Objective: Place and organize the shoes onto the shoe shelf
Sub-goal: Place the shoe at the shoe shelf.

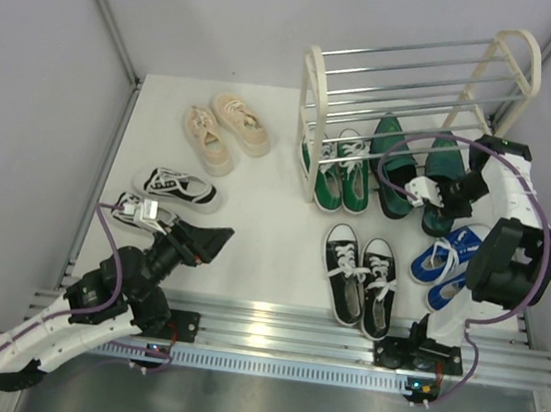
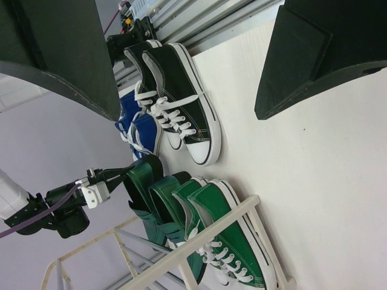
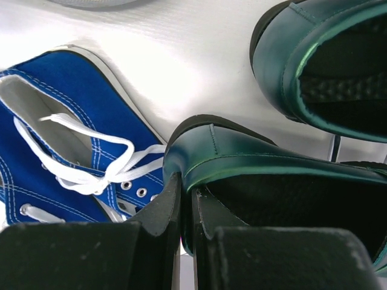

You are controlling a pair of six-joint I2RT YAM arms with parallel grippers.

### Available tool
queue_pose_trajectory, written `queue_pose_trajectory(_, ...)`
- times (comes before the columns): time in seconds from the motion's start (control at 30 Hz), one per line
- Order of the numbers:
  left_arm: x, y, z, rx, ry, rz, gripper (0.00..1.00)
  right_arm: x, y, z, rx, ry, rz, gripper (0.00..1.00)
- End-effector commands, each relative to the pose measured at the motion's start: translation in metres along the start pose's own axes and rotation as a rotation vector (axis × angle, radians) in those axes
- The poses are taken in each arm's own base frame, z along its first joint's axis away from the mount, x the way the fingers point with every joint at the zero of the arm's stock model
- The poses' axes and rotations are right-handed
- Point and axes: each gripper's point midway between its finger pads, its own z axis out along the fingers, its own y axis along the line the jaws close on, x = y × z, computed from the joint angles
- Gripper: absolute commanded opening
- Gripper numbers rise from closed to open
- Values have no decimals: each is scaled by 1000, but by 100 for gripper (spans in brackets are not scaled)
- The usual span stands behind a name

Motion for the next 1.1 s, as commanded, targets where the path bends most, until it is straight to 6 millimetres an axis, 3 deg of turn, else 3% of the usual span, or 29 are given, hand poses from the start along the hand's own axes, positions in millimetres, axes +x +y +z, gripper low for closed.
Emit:
queue_pose_trajectory(0.0,-4,1,1,-4,-25,-9,98,-4,-53,-26,143,36,-421,2)
queue_pose_trajectory(0.27,-4,1,4,-7,-34,-9,98,-14,-75,-28,198,0,-412,5)
queue_pose_trajectory(0.4,-5,0,3,-5,-34,-8,98,-10,-81,-21,206,-6,-383,9)
queue_pose_trajectory(0.5,-5,0,3,-4,-34,-7,98,-7,-80,-15,208,-7,-354,22)
queue_pose_trajectory(0.53,-5,0,3,-3,-33,-7,98,-7,-80,-14,213,-6,-347,32)
queue_pose_trajectory(0.63,-5,0,3,-1,-31,-7,98,-4,-81,-12,244,8,-315,47)
queue_pose_trajectory(0.67,-3,0,3,-1,-26,-6,98,-3,-80,-11,251,8,-290,48)
queue_pose_trajectory(0.83,-6,-3,1,12,-29,-6,98,-14,-79,-28,313,-8,-223,55)
queue_pose_trajectory(1.07,-6,-6,0,28,-24,9,98,-33,-59,-55,417,-53,-59,65)
